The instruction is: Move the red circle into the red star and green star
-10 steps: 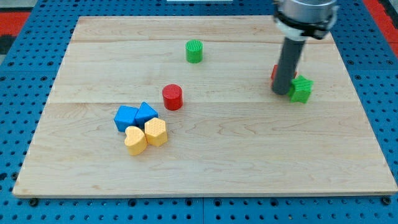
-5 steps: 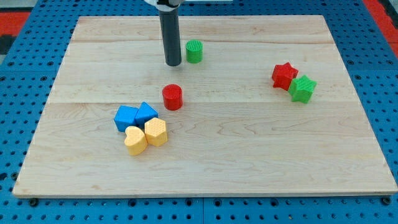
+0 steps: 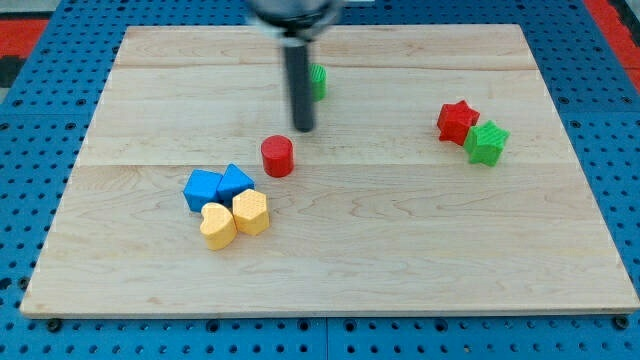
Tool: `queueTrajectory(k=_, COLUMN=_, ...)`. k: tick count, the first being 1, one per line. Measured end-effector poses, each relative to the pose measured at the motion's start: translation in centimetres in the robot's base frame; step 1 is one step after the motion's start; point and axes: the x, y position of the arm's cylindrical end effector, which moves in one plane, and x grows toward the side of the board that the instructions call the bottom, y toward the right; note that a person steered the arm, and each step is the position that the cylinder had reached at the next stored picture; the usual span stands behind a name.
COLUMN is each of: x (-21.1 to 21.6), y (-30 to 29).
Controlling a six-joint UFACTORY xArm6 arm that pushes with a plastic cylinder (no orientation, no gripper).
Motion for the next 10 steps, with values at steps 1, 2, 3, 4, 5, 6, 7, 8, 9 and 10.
queueTrajectory(k=1, x=-2.1, y=-5.5)
queueTrajectory(k=2, x=2.3, y=-13.2)
queueTrajectory(k=3, x=6.9, y=-12.1)
queueTrajectory(k=4, x=5.4, y=-3.0)
queueTrajectory(k=5, x=2.3, y=6.0)
queueTrajectory(k=6, x=4.1, y=7.8)
queueTrajectory(k=7, x=6.5, y=1.3)
queueTrajectory(k=8, x=6.6, y=5.8)
queueTrajectory(k=9, x=5.3, y=8.0)
queueTrajectory(k=10, x=6.0, y=4.7)
